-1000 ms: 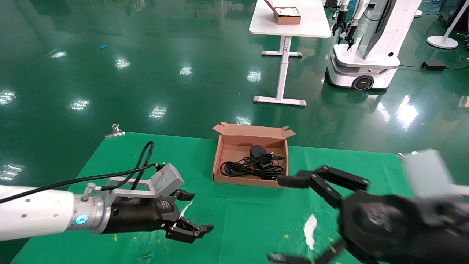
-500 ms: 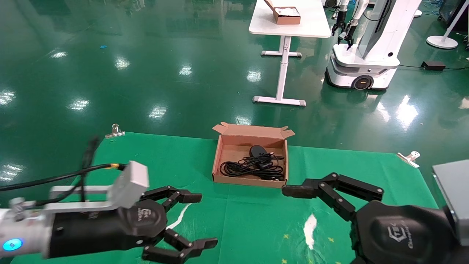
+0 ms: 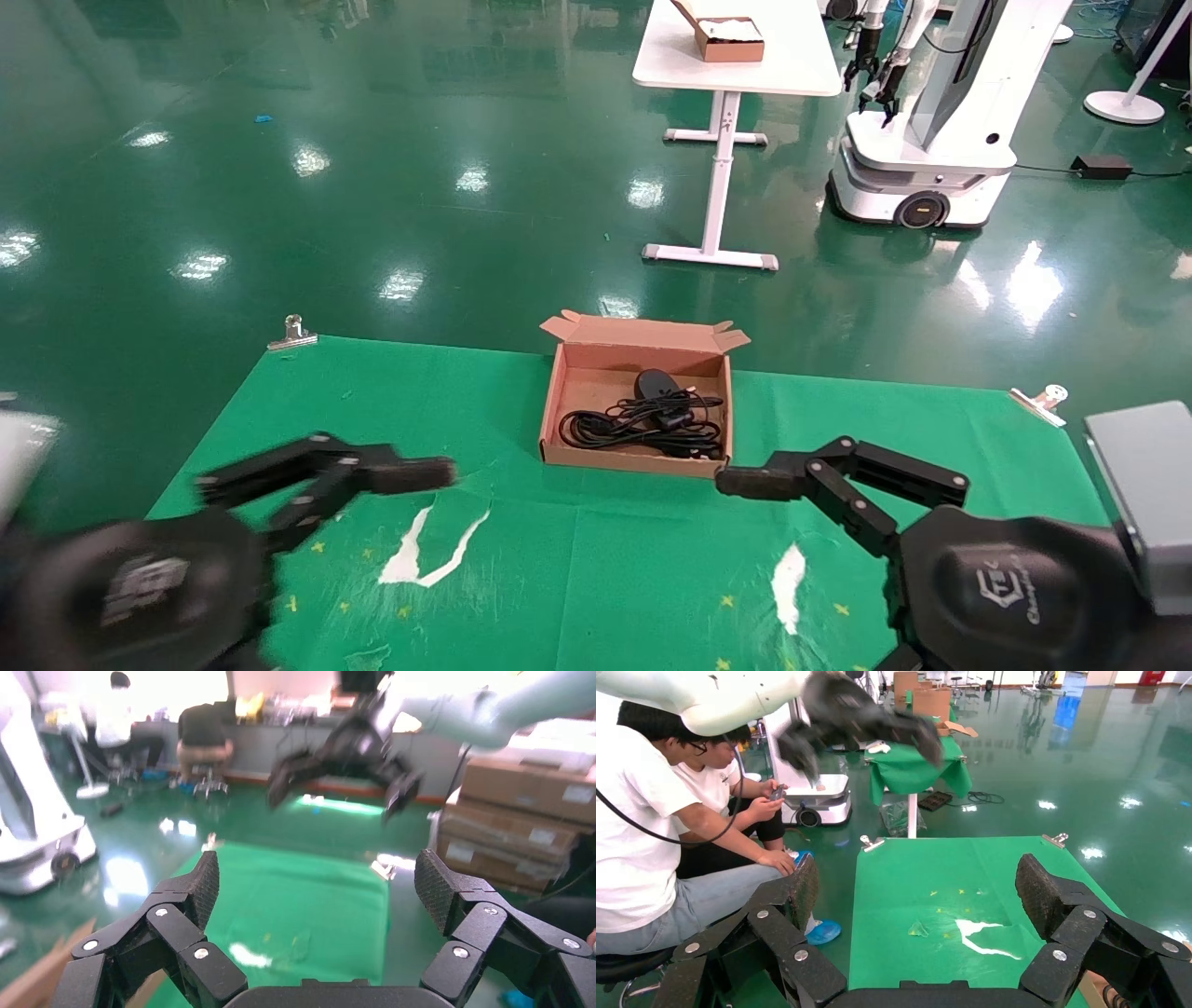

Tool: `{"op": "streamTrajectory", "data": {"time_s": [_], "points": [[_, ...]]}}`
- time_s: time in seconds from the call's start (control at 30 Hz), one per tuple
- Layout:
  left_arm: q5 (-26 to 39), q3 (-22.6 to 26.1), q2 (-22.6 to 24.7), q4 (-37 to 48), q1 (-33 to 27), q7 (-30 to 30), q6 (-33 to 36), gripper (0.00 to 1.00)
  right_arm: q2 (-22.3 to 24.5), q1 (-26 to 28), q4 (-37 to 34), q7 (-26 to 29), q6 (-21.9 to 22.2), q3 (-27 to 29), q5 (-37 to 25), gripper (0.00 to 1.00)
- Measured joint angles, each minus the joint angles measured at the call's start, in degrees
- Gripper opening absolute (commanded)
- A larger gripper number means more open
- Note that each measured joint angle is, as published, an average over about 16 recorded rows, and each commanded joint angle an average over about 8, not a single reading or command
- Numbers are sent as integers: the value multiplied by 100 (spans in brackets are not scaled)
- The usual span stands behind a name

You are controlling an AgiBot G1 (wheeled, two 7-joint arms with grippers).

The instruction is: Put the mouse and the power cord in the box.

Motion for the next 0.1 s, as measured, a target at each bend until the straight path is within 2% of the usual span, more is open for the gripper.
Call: {"op": "streamTrajectory", "data": {"time_s": [0.1], "points": [[-178, -140, -61, -39, 84, 109, 104, 100, 2, -1, 1, 0, -1, 1, 2, 100]]}}
